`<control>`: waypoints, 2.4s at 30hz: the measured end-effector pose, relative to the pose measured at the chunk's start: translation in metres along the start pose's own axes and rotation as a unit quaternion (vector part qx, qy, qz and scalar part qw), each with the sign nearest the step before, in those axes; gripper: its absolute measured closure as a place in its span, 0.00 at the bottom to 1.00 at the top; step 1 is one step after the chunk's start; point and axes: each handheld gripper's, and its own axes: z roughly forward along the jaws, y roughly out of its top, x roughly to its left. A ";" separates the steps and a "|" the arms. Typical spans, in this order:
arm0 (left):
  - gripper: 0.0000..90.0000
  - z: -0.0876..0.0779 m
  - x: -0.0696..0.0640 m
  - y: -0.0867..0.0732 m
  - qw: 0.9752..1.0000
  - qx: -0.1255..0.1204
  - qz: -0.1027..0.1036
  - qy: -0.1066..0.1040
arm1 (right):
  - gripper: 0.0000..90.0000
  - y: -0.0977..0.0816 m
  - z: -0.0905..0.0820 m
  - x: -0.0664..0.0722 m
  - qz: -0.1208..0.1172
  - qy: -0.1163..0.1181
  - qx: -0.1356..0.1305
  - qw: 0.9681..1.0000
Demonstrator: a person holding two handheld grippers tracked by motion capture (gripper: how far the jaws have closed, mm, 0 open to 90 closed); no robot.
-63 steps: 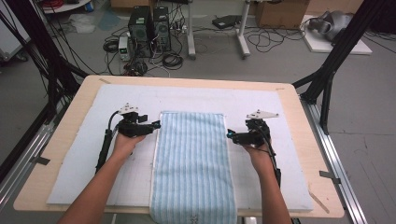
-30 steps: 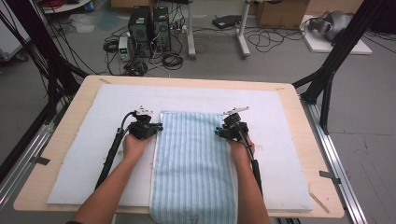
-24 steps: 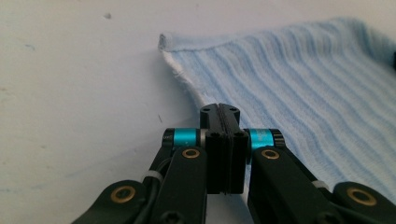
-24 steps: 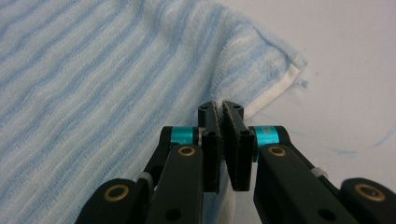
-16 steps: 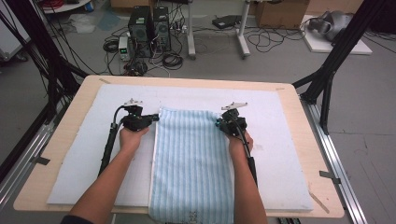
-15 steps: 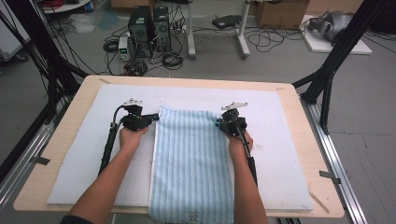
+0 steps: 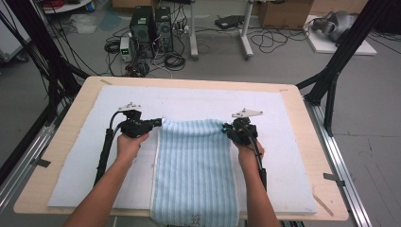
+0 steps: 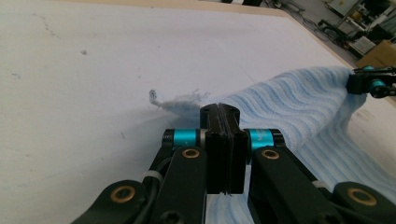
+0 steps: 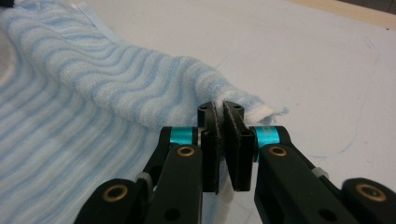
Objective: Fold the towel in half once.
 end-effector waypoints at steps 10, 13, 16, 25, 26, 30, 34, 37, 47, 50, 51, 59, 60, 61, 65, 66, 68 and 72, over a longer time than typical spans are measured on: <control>0.99 -0.027 -0.015 -0.023 1.000 -0.004 0.006 -0.029 | 0.94 -0.023 -0.030 0.017 -0.011 0.018 -0.018 1.000; 0.99 -0.034 -0.021 -0.031 0.999 0.001 0.017 -0.036 | 0.94 -0.032 -0.036 0.021 -0.010 0.023 -0.025 0.999; 0.99 -0.039 -0.027 -0.037 0.999 -0.004 0.018 -0.045 | 0.94 -0.041 -0.041 0.025 -0.008 0.026 -0.027 0.999; 0.99 -0.050 -0.037 -0.066 0.998 0.013 0.028 -0.062 | 0.93 -0.069 -0.057 0.038 -0.011 0.038 -0.026 0.999; 0.99 -0.051 -0.037 -0.068 0.998 0.014 0.029 -0.061 | 0.93 -0.072 -0.058 0.039 -0.012 0.041 -0.025 0.999; 0.99 -0.052 -0.039 -0.078 0.997 0.026 0.029 -0.065 | 0.93 -0.080 -0.061 0.043 -0.008 0.044 -0.019 0.999; 0.98 -0.053 -0.040 -0.086 0.996 0.044 0.040 -0.063 | 0.92 -0.088 -0.062 0.048 -0.018 0.044 -0.009 0.999; 0.79 -0.051 -0.038 -0.085 0.998 0.039 0.032 -0.047 | 0.78 -0.090 -0.063 0.047 -0.015 0.044 -0.009 0.999; 0.50 -0.042 -0.018 -0.048 0.999 -0.005 0.027 -0.024 | 0.53 -0.064 -0.069 0.028 0.027 0.019 -0.048 0.998; 0.49 -0.031 -0.013 -0.039 0.999 0.008 0.023 -0.023 | 0.50 -0.057 -0.065 0.024 0.030 0.014 -0.046 0.998; 0.49 -0.028 -0.012 -0.038 0.999 0.012 0.023 -0.020 | 0.50 -0.055 -0.062 0.023 0.032 0.013 -0.044 0.998; 0.62 0.000 -0.008 -0.045 0.997 0.070 0.012 -0.020 | 0.51 -0.037 -0.031 0.009 0.036 -0.004 0.008 0.999; 0.66 0.002 -0.008 -0.046 0.997 0.079 0.014 -0.016 | 0.51 -0.036 -0.027 0.008 0.034 -0.004 0.016 0.999; 0.70 0.003 -0.008 -0.047 0.996 0.083 0.015 -0.016 | 0.51 -0.035 -0.022 0.007 0.031 -0.005 0.027 0.999; 0.93 0.005 -0.011 -0.051 0.995 0.095 0.037 -0.018 | 0.55 -0.038 -0.006 0.006 0.015 0.000 0.072 0.997; 0.93 0.006 -0.011 -0.051 0.995 0.095 0.039 -0.015 | 0.57 -0.039 -0.003 0.007 0.015 0.004 0.080 0.997; 0.94 0.005 -0.012 -0.051 0.995 0.093 0.043 -0.014 | 0.69 -0.040 0.000 0.007 0.013 0.017 0.090 0.996; 0.95 0.002 -0.012 -0.049 0.996 0.078 0.039 -0.015 | 0.93 -0.038 -0.003 0.011 -0.021 0.022 0.084 0.996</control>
